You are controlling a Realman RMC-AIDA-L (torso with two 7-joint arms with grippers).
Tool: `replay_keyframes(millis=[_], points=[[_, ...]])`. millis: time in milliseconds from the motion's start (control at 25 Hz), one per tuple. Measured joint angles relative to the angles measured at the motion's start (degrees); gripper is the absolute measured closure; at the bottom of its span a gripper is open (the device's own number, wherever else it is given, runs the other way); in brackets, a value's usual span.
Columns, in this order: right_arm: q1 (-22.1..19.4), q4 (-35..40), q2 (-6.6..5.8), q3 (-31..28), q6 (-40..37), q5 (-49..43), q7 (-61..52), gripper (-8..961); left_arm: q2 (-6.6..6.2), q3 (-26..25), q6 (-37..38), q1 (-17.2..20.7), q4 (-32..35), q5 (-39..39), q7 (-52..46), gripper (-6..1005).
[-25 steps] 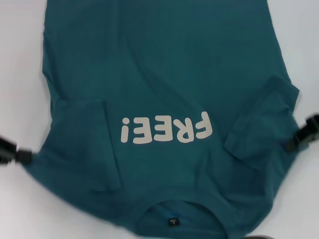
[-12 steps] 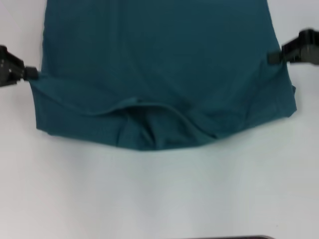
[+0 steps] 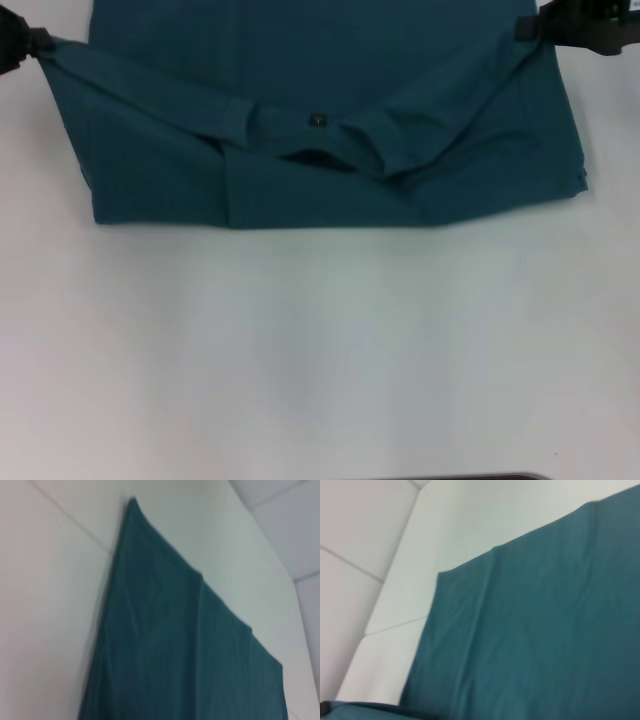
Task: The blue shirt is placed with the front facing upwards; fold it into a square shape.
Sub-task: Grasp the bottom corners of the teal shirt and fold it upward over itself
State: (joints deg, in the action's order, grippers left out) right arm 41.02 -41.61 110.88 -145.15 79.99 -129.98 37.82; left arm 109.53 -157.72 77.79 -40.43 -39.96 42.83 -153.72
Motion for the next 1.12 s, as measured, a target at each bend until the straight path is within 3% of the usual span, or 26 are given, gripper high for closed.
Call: replay_keyframes(millis=[360,760,1120], points=[[1.61,1.33,0.43,9.42,-13.21,-0.13,0.28,934,0.19,3.65,-7.96,-1.96,1.16,0.37,0.11,999],[3.18,1.28,-0.16,15.51,-22.69,-0.96,0.17,933,-0.03,4.98,-15.61,-5.22,4.52,1.43,3.57,998],[4.73,1.97,0.55,16.21,-28.16,-3.08,0.18,933,0.91,7.34,-22.28,-7.61,7.45,1.46,5.51,997]])
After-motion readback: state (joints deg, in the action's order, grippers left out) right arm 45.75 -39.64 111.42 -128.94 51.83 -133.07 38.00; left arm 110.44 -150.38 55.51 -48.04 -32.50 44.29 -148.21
